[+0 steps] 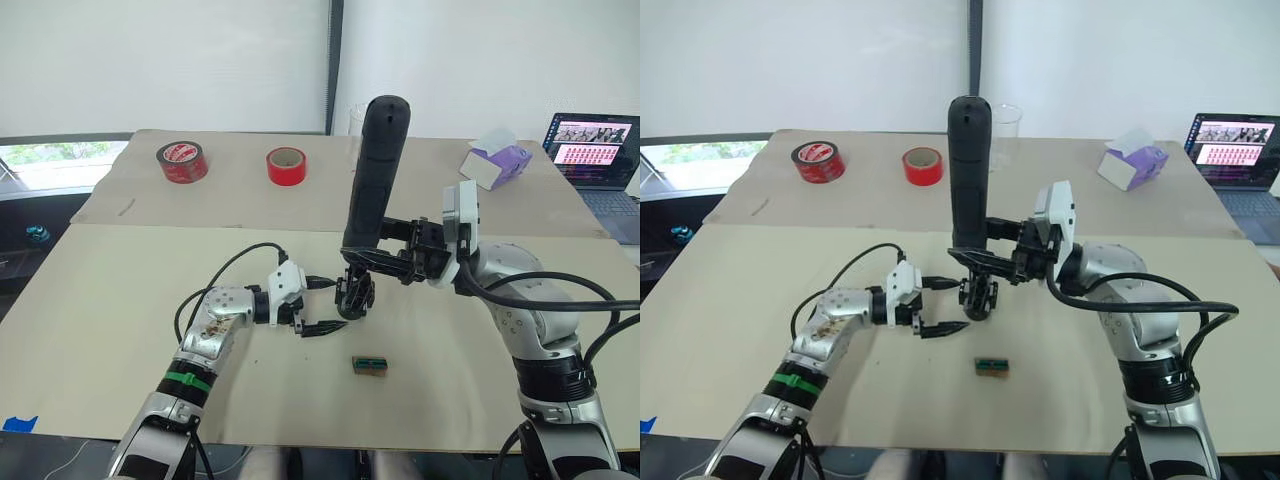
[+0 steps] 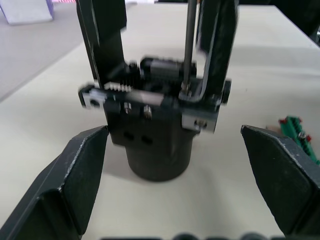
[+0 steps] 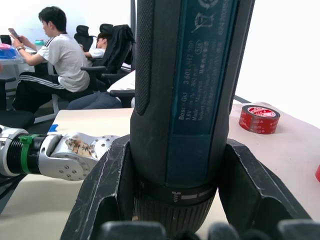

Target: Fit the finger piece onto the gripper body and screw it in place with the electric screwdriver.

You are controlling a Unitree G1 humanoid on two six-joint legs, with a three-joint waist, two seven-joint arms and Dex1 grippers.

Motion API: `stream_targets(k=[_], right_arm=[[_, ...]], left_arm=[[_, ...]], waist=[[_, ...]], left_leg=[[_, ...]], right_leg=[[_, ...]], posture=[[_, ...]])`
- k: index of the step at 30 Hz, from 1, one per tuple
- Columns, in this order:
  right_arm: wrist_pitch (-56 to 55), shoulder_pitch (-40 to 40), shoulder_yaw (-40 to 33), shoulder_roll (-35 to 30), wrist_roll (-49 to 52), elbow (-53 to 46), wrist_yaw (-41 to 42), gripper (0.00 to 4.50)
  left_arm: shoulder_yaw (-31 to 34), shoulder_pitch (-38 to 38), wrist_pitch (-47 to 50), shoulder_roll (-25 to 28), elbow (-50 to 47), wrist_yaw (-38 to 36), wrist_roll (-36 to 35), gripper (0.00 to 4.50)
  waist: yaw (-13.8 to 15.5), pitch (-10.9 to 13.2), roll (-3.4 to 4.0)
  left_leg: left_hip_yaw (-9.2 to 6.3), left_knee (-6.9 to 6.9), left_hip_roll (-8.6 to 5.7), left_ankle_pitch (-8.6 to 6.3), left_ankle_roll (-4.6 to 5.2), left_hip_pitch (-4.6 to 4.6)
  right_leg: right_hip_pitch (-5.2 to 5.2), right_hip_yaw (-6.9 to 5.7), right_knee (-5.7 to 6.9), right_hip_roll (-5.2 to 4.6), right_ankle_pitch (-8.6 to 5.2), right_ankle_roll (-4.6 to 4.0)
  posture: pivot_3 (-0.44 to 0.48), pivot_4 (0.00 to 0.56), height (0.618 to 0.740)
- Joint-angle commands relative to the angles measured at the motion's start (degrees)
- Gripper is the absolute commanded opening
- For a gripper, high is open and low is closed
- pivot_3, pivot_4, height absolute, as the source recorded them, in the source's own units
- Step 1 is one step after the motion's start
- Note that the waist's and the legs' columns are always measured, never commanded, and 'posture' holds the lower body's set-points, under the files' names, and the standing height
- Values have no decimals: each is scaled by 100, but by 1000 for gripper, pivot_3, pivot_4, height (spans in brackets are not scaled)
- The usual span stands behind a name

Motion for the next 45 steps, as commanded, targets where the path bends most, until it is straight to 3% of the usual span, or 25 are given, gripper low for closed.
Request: stream_targets(k=[1, 15, 29, 32, 33, 35, 45], right_arm=[[-78, -56, -15, 29, 41, -221, 5, 1933], [-62, -78, -37, 24, 13, -236, -26, 1933], [-49, -31, -38, 4, 2, -287, -99, 1933], [-42, -11, -20, 6, -23, -287, -109, 1933], [-36, 0, -16, 3, -27, -295, -110, 1933], [-31, 18, 10, 8, -46, -295, -117, 1933], [65, 186, 229, 10, -231, -188, -211, 1933]], left_arm=[[-21, -191, -182, -80, 109, 20, 40, 4500], [-162, -794, -655, -543, 1422, -85, 322, 4500], [-120, -976, -1047, -794, 2115, -66, 481, 4500], [-124, -1011, -1176, -834, 2286, 23, 545, 3736], [-145, -1009, -1186, -836, 2305, 1, 555, 3121], [-166, -1003, -1207, -850, 2351, -27, 564, 2312], [-204, -903, -1200, -896, 2319, -47, 609, 2317]], waist=[[-3, 0, 0], [-3, 0, 0], [-8, 0, -1], [-6, 0, -1], [-6, 0, -1], [-6, 0, -1], [-3, 0, 0]], left_leg=[[0, 0, 0, 0, 0, 0], [0, 0, 0, -1, 2, 0], [-1, 0, 0, -3, 6, -2], [-2, 0, 0, -4, 6, -2], [-2, 0, 0, -4, 6, -1], [-2, 0, 0, -4, 7, -1], [-4, 0, 0, -5, 9, 2]], right_leg=[[0, 0, -1, 0, 0, 0], [0, -3, 0, 0, 0, 0], [-2, -4, -1, -2, 1, 0], [-1, -4, -1, -3, 1, 0], [-1, -4, -1, -3, 1, 0], [-1, -5, 0, -4, 1, -1], [4, -7, -1, -6, 1, -1]], posture=[[0, 150, 740], [0, 150, 740], [0, 150, 740], [0, 150, 740], [0, 150, 740], [0, 150, 740], [0, 150, 740]])
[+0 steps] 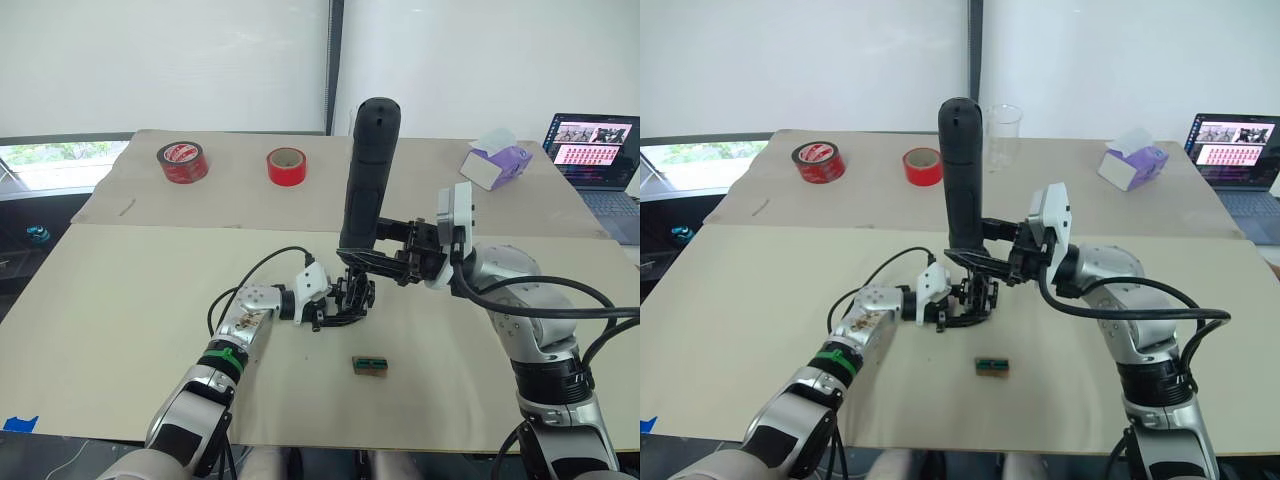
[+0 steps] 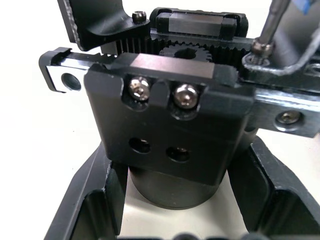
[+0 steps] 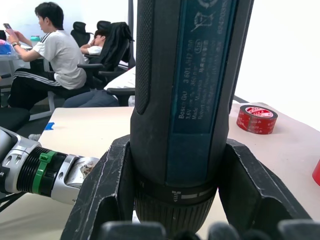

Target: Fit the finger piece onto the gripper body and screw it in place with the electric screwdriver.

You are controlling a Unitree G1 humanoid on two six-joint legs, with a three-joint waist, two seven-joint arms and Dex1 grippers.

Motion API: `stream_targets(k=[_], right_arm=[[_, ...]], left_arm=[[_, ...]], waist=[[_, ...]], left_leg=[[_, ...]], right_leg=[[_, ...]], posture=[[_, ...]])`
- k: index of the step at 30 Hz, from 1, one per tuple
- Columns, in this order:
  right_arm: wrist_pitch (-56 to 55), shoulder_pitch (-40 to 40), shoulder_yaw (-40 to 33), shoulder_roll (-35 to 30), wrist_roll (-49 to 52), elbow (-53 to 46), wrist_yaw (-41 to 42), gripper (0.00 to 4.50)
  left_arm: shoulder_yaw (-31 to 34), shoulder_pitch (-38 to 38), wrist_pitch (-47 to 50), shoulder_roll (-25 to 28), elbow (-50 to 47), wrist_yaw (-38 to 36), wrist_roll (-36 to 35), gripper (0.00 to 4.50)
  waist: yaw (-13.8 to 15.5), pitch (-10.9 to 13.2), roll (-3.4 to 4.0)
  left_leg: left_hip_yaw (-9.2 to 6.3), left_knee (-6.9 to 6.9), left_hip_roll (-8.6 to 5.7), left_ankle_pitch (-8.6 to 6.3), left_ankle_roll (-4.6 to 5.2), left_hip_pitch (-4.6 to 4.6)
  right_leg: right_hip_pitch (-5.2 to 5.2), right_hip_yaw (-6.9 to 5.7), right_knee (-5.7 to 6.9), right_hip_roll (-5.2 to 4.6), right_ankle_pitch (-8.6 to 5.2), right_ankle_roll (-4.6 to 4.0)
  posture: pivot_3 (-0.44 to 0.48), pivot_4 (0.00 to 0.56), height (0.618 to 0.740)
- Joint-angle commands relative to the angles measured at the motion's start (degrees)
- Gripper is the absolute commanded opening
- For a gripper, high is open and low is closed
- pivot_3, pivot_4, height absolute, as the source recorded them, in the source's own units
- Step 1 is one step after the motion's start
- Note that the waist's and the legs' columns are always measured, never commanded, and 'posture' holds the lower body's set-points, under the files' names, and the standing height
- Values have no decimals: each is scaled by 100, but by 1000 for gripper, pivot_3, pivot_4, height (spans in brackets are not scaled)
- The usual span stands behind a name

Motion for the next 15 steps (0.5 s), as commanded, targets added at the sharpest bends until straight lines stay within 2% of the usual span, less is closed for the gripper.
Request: stream_targets(k=[1, 8, 15], right_arm=[[82, 147, 187, -25, -158, 6, -45, 1933], [193, 315, 455, -147, -505, 429, -160, 1933], [431, 509, 597, -313, -519, 606, -70, 1933]], left_arm=[[-66, 61, 26, -46, -24, -63, 53, 2317], [-61, 70, 77, -6, -51, -96, 57, 2317], [-38, 95, 99, 26, -74, -120, 82, 2317]], waist=[[-1, 0, 0], [-5, -17, -10], [-9, -73, -50]], left_leg=[[0, 0, 0, 0, 0, 1], [-2, -1, 1, -1, 1, 9], [-5, -5, 5, -3, 2, 14]], right_leg=[[1, 0, 0, 0, 0, 0], [7, -1, 0, -1, 0, 0], [10, -2, -2, -2, -1, -1]], posture=[[0, 150, 740], [0, 150, 740], [0, 150, 740]])
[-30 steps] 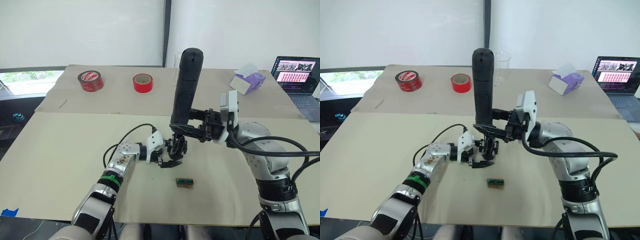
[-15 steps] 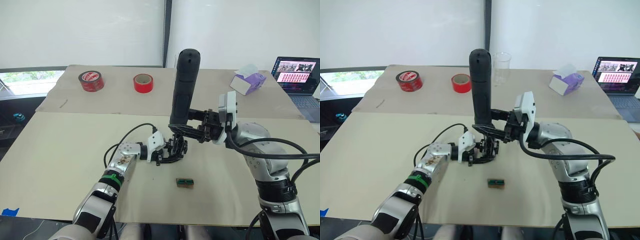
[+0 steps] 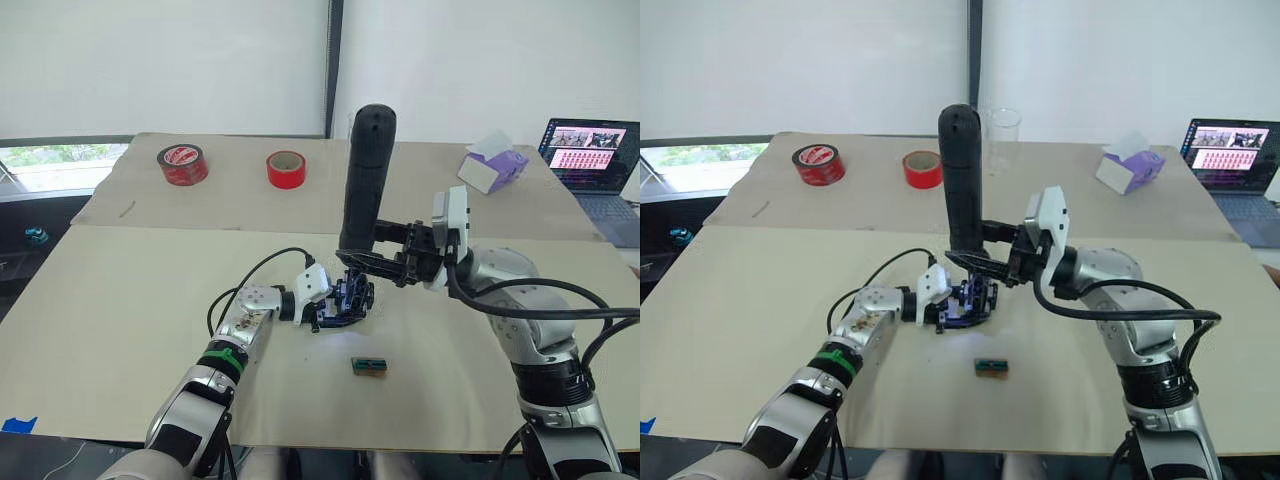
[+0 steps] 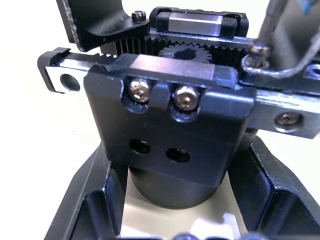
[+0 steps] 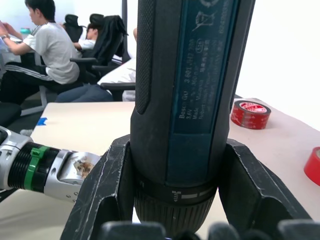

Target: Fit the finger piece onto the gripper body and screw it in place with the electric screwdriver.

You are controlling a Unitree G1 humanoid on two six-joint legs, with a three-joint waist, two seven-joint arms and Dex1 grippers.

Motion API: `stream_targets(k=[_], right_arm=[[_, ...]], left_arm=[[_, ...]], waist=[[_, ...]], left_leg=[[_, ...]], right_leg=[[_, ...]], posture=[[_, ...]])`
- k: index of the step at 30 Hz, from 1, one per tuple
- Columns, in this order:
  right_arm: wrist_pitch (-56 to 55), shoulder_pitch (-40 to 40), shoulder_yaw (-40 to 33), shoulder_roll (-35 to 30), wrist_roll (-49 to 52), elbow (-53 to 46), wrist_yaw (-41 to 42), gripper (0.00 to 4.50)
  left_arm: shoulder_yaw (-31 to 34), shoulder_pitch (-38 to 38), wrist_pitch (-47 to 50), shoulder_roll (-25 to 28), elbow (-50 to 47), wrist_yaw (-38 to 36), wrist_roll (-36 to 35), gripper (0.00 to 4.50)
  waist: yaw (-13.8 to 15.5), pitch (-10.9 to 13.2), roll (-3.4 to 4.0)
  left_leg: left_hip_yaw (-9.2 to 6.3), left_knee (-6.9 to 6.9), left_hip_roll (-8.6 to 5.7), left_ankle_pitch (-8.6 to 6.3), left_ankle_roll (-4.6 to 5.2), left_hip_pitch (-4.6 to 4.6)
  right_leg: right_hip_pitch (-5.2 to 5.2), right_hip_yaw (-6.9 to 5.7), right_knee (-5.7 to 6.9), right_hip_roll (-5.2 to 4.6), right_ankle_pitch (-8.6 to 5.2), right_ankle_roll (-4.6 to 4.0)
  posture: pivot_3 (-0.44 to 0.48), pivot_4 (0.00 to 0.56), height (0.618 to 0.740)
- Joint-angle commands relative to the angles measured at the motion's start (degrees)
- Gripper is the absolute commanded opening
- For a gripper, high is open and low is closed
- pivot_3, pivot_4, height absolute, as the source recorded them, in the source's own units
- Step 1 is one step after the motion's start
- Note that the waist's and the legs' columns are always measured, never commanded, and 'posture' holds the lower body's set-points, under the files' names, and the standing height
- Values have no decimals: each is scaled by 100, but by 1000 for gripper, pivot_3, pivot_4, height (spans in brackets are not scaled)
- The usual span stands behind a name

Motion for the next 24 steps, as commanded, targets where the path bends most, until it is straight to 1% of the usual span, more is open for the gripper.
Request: stream_targets(k=[1, 5, 11, 15, 19, 24], right_arm=[[409, 406, 441, -230, -412, 547, 75, 1933], [246, 443, 384, -155, -445, 680, 43, 1933], [65, 279, 182, -113, -251, 669, 175, 1933], [162, 80, 48, -185, -32, 571, 310, 1933], [230, -327, -291, -149, 531, 262, 473, 1933], [127, -615, -473, -115, 666, 145, 578, 1933]], left_arm=[[-39, 75, 34, -4, -78, -139, -15, 2317], [-44, 104, 60, 7, -110, -145, -18, 2317], [-55, 108, 61, 24, -88, -162, -6, 2317], [-77, 112, 76, 33, -78, -155, 22, 2317], [-147, 142, 141, 71, -62, -98, 125, 2317], [-225, 189, 272, 102, -89, -81, 179, 2317]], waist=[[-1, -13, -7], [-1, -35, -9], [-4, -46, -6], [-3, -45, -6], [-4, -43, -4], [0, -35, -1]], left_leg=[[0, -2, 1, 0, 0, 2], [0, -11, 2, -2, 1, 13], [1, -20, 1, -1, 0, 20], [1, -21, 1, -1, 0, 19], [3, -23, 1, -1, 0, 14], [2, -23, 0, 0, 0, -13]], right_leg=[[1, 0, -1, -2, 0, 0], [7, 0, -3, -9, -2, -2], [9, 1, -4, -12, -3, -5], [8, 1, -4, -13, -4, -5], [2, 2, -4, -16, -3, -5], [-21, 0, -5, -15, -2, -6]], posture=[[0, 150, 740], [0, 150, 740], [0, 150, 740], [0, 150, 740], [0, 150, 740], [0, 150, 740]])
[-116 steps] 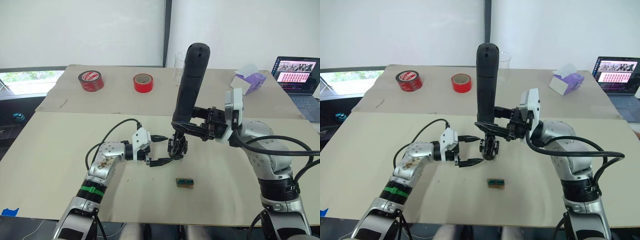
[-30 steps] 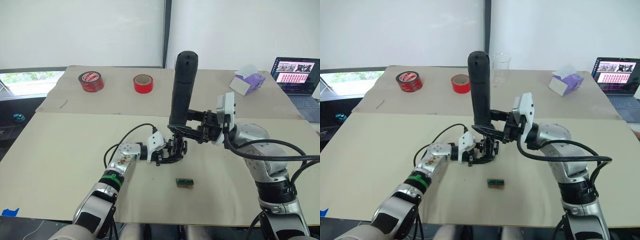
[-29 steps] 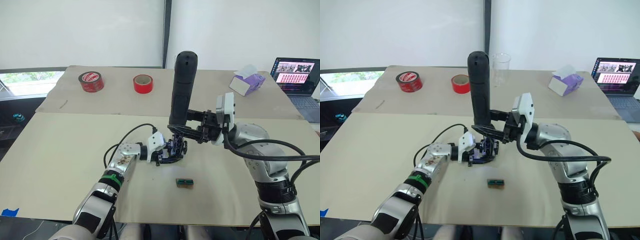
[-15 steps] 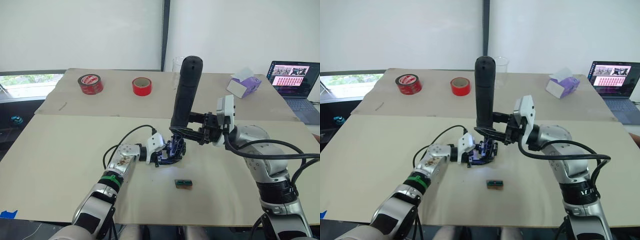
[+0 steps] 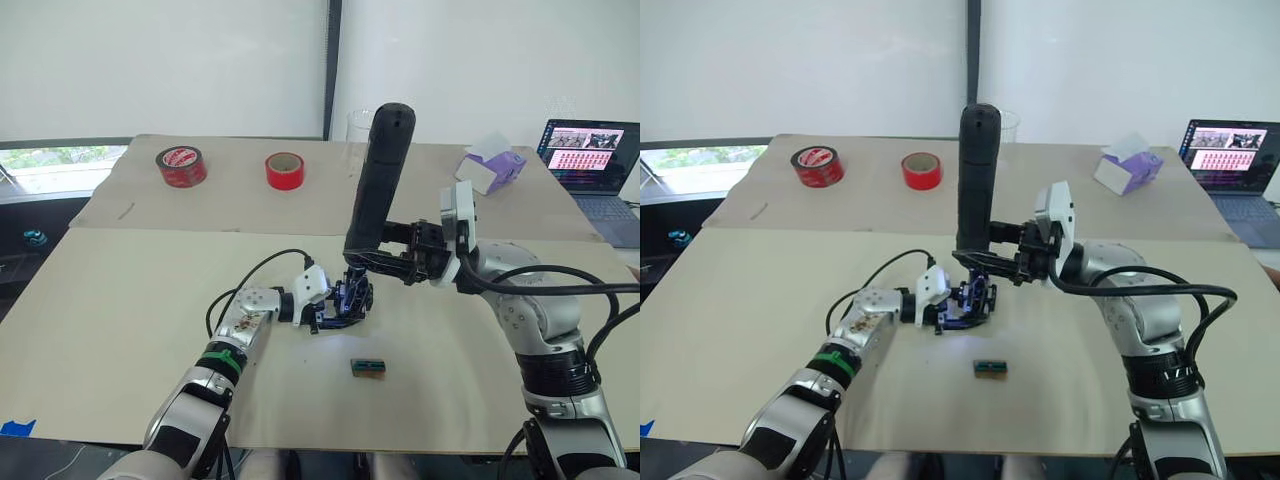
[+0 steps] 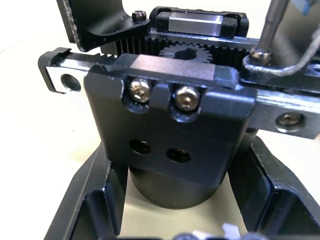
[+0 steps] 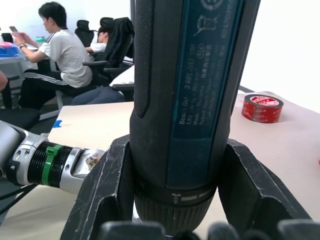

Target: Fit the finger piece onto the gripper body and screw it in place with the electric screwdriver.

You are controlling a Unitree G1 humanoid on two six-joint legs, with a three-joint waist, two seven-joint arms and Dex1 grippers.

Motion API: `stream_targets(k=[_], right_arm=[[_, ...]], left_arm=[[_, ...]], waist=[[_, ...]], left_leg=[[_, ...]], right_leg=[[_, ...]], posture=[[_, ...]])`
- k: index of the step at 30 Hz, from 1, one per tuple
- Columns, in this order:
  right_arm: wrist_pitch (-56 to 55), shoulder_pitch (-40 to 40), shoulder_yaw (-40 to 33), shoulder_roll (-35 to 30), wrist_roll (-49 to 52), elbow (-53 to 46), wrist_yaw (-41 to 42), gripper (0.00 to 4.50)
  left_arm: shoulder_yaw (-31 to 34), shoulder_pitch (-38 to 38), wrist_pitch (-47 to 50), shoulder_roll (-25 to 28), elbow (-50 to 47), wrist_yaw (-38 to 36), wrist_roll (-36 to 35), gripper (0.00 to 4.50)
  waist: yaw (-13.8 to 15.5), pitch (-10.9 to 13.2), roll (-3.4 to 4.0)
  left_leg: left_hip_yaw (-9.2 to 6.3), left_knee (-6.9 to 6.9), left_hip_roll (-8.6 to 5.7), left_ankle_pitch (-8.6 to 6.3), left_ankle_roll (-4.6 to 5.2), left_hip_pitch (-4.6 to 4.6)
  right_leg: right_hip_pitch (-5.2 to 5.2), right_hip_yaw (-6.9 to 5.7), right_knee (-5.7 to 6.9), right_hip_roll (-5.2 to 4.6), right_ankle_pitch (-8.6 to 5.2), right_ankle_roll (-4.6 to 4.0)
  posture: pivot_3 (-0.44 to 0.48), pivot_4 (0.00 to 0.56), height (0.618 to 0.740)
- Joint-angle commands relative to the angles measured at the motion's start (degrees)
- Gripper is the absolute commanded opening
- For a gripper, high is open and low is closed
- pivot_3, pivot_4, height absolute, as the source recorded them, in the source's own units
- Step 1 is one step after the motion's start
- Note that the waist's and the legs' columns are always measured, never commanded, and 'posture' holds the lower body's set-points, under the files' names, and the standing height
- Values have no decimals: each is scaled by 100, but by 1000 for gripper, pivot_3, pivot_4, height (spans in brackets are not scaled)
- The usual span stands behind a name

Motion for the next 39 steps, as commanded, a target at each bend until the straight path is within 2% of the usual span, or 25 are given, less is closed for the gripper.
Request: stream_targets(k=[1, 14, 18, 19, 21, 24, 30, 34, 39], right_arm=[[-207, -306, -304, -1, 233, -207, 168, 1933], [-220, -447, -761, -96, 577, -486, 378, 1933], [-22, -507, -999, -201, 903, -753, 146, 1933], [33, -502, -1098, -272, 992, -837, 82, 1933], [102, -432, -1311, -423, 1124, -990, -61, 1933], [156, 26, -1834, -813, 1177, -1230, -239, 1933], [32, 1727, -2928, -1373, 1120, -1653, -158, 1933], [-120, 2757, -3381, -1405, 1102, -1912, -5, 1933], [-516, 3521, -3348, -1155, 941, -2142, 162, 1933]], left_arm=[[-164, 165, 180, 63, -9, -68, 169, 2317], [-180, 284, 370, 137, -92, 30, 147, 2317], [-89, 397, 179, 270, -236, 15, 95, 4235], [-56, 446, 123, 350, -305, -27, 68, 4453], [42, 575, 64, 519, -485, -149, -51, 4453], [379, 910, 66, 932, -1003, -411, -445, 4453], [908, 1770, 483, 1933, -2241, -1122, -1276, 4453], [1083, 2295, 561, 2344, -2896, -1280, -1486, 4453], [1070, 2671, 802, 2480, -3633, -1298, -1665, 4453]], waist=[[0, 6, 2], [-11, 8, 2], [-23, 9, 4], [-29, 10, 5], [-48, 11, 6], [-77, 11, 6], [-94, 27, 31], [-33, 36, 38], [27, 39, 35]], left_leg=[[0, 1, -1, 0, 0, -2], [1, 1, 0, 0, 0, 2], [0, 0, 0, 0, 0, 2], [0, 0, 0, 0, 0, 2], [0, -2, 0, 0, 0, 2], [-1, -13, 3, 3, -6, 4], [-3, -29, 3, 10, -18, 6], [-2, -23, -1, 10, -15, 4], [-2, -21, -1, 9, -15, 5]], right_leg=[[-1, -1, 0, 0, 0, 0], [2, -2, 1, 1, 0, 1], [2, -2, 1, 0, 0, 0], [1, -1, 1, -1, 0, 0], [0, -1, 0, -7, 1, 0], [-3, -1, 0, -37, 0, -1], [-8, -5, 2, -42, -7, -12], [-4, -4, 0, -45, -8, -9], [-1, -3, -2, -44, -37, 9]], posture=[[0, 150, 740], [0, 150, 740], [0, 150, 740], [0, 150, 740], [0, 150, 740], [0, 150, 740], [0, 150, 740], [0, 150, 740], [0, 150, 740]])
